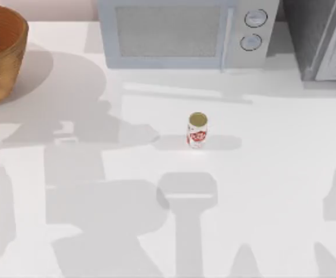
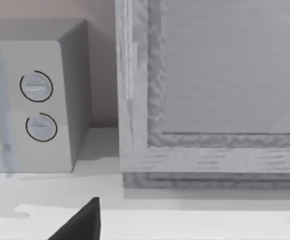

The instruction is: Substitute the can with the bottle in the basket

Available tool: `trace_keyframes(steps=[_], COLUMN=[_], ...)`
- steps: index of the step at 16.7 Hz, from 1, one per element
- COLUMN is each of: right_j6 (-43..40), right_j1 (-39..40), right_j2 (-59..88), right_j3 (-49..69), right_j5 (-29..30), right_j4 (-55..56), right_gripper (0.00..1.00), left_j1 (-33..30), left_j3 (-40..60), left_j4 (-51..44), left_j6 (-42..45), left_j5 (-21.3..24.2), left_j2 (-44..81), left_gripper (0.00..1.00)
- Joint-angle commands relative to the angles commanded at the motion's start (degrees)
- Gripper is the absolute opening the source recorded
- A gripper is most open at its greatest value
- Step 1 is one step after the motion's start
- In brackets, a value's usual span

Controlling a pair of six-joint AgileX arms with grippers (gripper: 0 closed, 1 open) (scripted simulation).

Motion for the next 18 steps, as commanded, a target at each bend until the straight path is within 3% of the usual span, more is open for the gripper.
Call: trace_keyframes(steps=[6,12,18], right_j6=[0.0,0.0,0.0], right_j1=[0.0,0.0,0.0], right_j2=[0.0,0.0,0.0], right_j3=[0.0,0.0,0.0], right_j5=[0.0,0.0,0.0], right_j4=[0.0,0.0,0.0], right_gripper=[1.00,1.00,1.00], left_j1=[-5.7,-5.7,-7.5], left_j3=[8.9,9.2,11.4], left_j4=[-11.3,-10.2,-3.2], left_j6=[-1.2,-1.2,-1.6], left_j5=[-0.2,-0.4,-1.8], left_j2=[0.2,1.3,10.8], left_gripper=[0.00,0.00,0.00])
